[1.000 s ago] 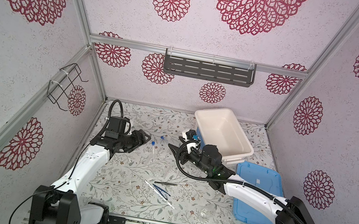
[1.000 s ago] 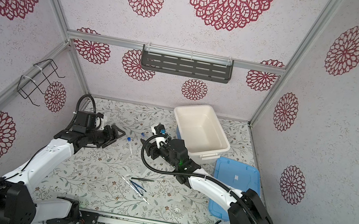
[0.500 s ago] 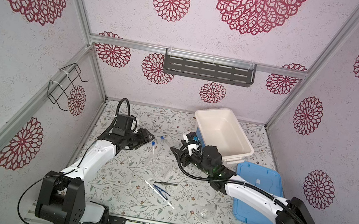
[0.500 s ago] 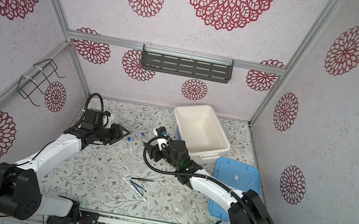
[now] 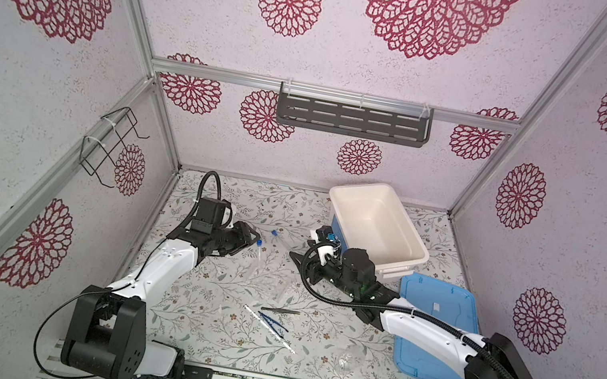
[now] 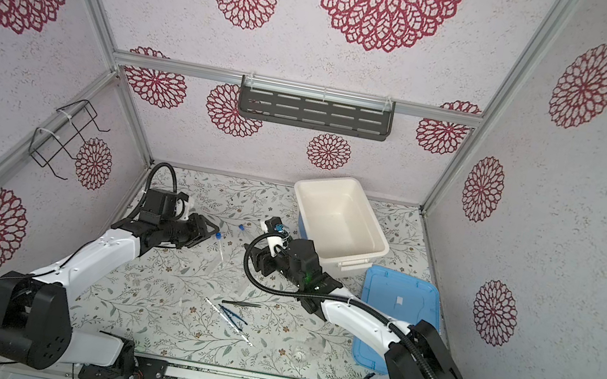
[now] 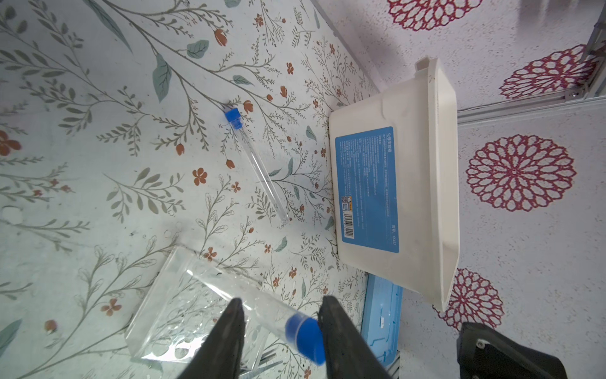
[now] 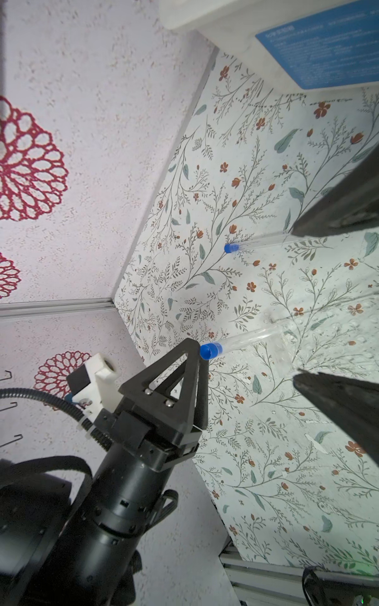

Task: Organize the chemistry lab equipment
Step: 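Move the right gripper over the second blue-capped tube while the left gripper holds its tube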

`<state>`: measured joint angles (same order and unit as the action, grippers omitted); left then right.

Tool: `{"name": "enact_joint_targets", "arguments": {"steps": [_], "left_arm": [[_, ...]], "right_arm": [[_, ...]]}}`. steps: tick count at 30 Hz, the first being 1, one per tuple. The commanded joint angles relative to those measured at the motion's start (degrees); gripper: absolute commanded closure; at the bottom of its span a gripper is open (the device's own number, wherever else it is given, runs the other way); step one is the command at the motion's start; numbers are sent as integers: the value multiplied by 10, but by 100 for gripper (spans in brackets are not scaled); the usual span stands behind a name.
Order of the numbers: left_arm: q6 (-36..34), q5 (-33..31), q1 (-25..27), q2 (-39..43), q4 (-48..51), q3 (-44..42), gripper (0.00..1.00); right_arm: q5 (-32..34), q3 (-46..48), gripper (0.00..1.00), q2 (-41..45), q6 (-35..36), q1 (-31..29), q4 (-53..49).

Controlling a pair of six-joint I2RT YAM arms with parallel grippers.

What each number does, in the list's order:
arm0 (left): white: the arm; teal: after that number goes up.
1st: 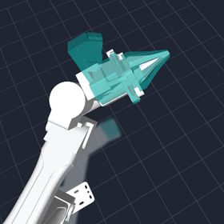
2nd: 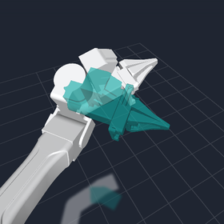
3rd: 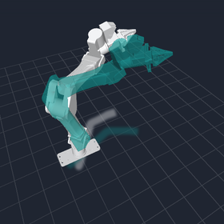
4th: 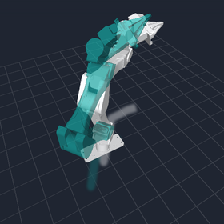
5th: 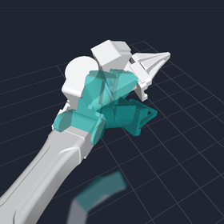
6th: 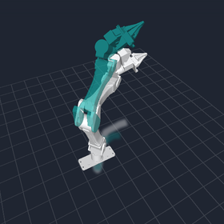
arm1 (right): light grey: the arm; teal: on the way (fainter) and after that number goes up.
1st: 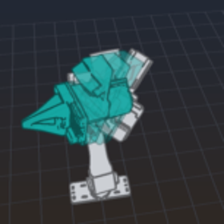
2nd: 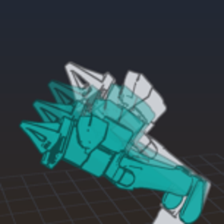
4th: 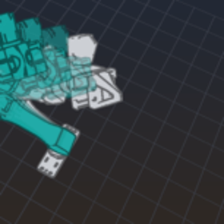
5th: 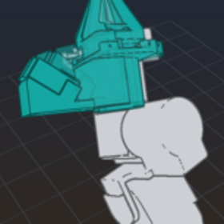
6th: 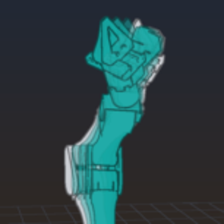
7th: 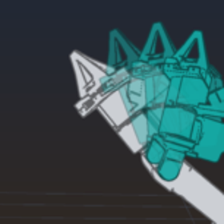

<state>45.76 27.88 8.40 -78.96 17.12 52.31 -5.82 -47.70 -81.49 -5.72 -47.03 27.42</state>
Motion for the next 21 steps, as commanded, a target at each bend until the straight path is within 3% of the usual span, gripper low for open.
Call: {"name": "enact_joint_targets", "arguments": {"steps": [1,15,21], "left_arm": [[4,16,5,-4,-28,-8,58],[-20,4,8,-5,0,-3,58],[-23,1,10,-17,6,0,58]], "right_arm": [[0,8,31,21,-16,4,34],[2,8,32,17,-18,4,31],[6,-15,34,-3,13,-2,-31]]}}
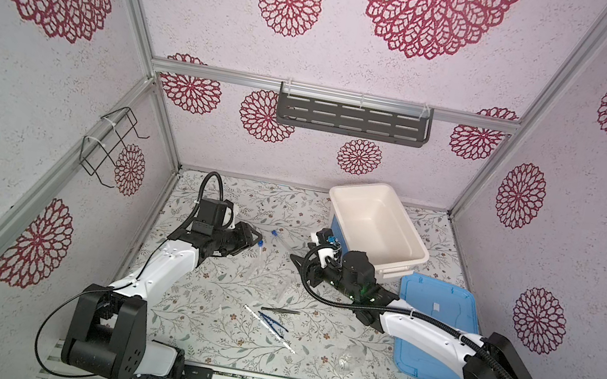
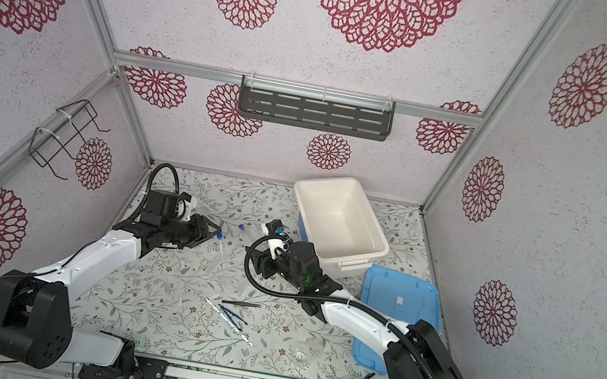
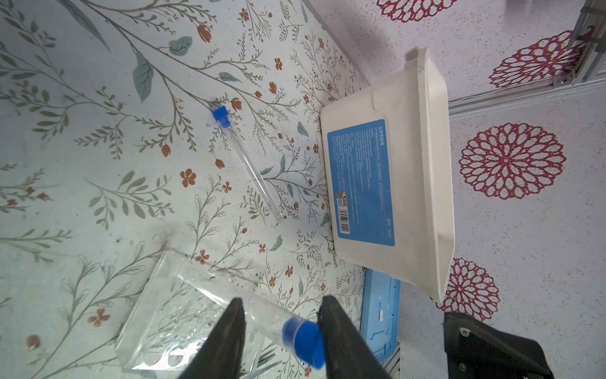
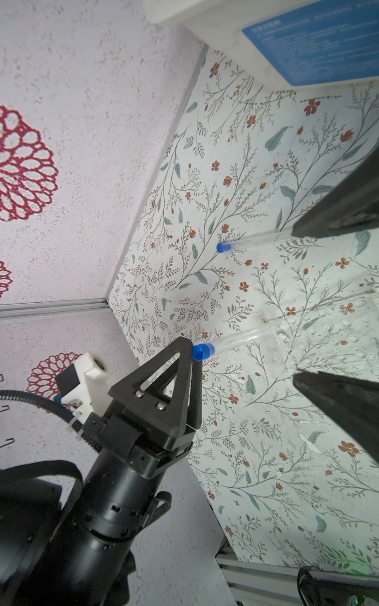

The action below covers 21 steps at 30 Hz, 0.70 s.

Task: Organize the chemistry lab equipment
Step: 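Move the right gripper over the second blue-capped tube while the left gripper holds its tube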

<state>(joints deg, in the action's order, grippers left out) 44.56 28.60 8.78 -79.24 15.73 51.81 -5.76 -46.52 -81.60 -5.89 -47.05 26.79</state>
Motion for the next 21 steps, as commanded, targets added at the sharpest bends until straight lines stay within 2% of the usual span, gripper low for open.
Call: {"name": "enact_joint_targets", "arguments": {"steps": [1,9,11,13,16,19,21], "left_arm": [[-11,-5,6,-18,20,8,58],[-13,-13,7,-10,36,15,55],[-10,-13,6,-1,39,16,49],[-8,-11,7,6,45,22,42],[-1,-13,6,23,51,31,31],[14,-16,7,52,40,29,25],[18,-22,6,75,42,29,21]], "right_arm": [[11,-35,34,-8,20,-4,-39],[22,-57,34,-46,14,-8,-53],[27,-70,34,-57,17,-8,-64],[70,-97,37,-57,28,-12,-99],[109,-117,34,-51,57,-17,-105],[106,-153,31,-63,72,-16,-125],[67,-185,36,-78,90,-9,-159]]}}
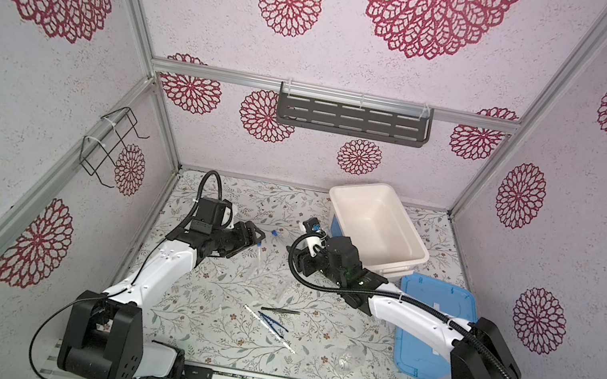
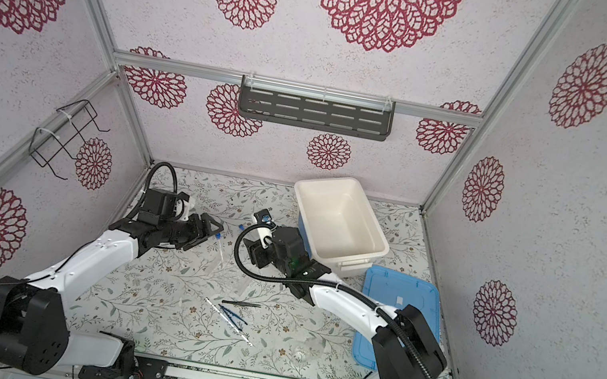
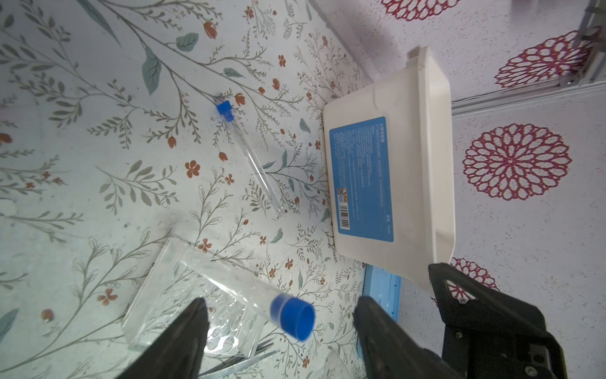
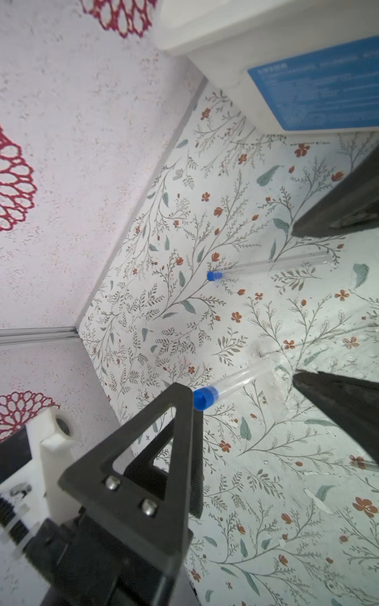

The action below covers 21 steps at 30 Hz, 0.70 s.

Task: Organize the chemistry lab equipment
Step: 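Move the right gripper over the second blue-capped tube while the left gripper holds its tube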

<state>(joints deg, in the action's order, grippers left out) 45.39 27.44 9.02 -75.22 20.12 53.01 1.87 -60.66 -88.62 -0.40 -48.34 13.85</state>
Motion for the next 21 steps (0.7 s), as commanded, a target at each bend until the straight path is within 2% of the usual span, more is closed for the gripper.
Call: {"name": "enact_joint_targets", "arguments": {"steps": [1,7,13,21], "left_arm": [[11,-19,3,46,3,17,19],[-5,-40,-4,106,66,20,16],[-29,-85,-22,173,159,5,16],[-56,-179,-69,231,304,3,17]], "right_arm": [[-24,-69,38,-17,44,7,-59],[-81,-205,43,-98,31,44,-219],[-117,-361,44,-232,7,73,-350],[-143,-550,44,-408,-6,81,-448]]}}
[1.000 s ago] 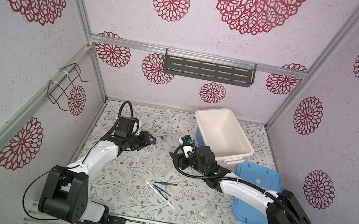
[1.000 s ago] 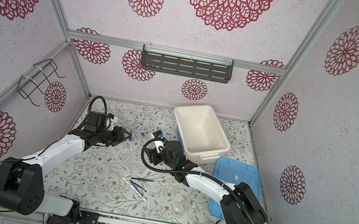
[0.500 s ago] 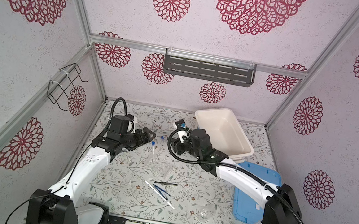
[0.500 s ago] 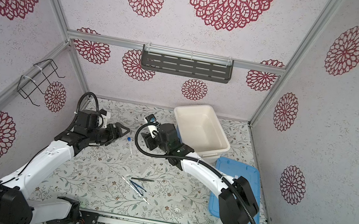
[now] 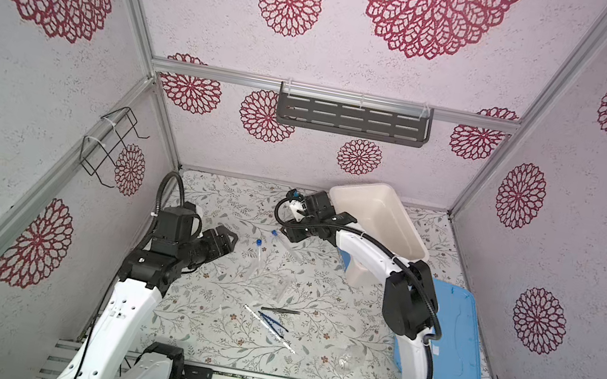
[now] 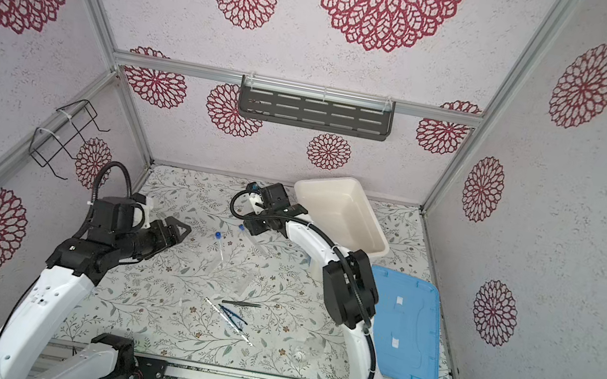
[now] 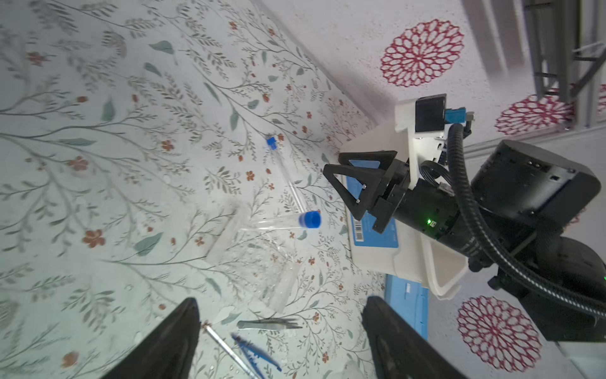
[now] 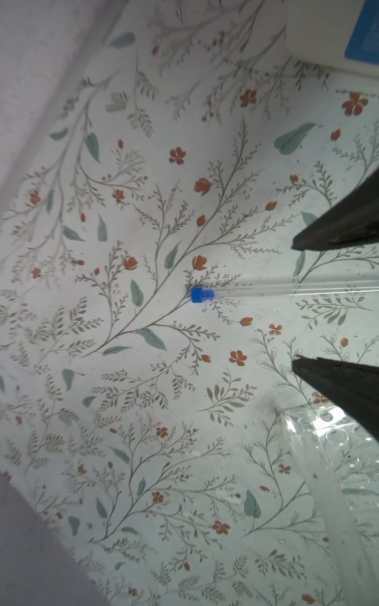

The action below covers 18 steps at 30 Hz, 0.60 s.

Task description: Organize the chemistry lab equipment

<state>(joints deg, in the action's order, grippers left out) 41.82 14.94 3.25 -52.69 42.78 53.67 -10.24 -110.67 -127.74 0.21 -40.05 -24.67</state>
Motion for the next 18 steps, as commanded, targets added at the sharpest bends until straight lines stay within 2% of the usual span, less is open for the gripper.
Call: {"name": "enact_joint_targets", "arguments": {"steps": [1,6,18], "left_arm": [[-25,-66,-15,6,92,-2,16],[-43,-106,-21,7,137,0,16],[-54,-100,-21,14,146,-8,17]], "right_arm": [[-22,-63,44,-31,-13,-2,-66],[-7,-89,40,-78,-24,-2,-50],[33,-156,40,-184,-24,-7,25]]}}
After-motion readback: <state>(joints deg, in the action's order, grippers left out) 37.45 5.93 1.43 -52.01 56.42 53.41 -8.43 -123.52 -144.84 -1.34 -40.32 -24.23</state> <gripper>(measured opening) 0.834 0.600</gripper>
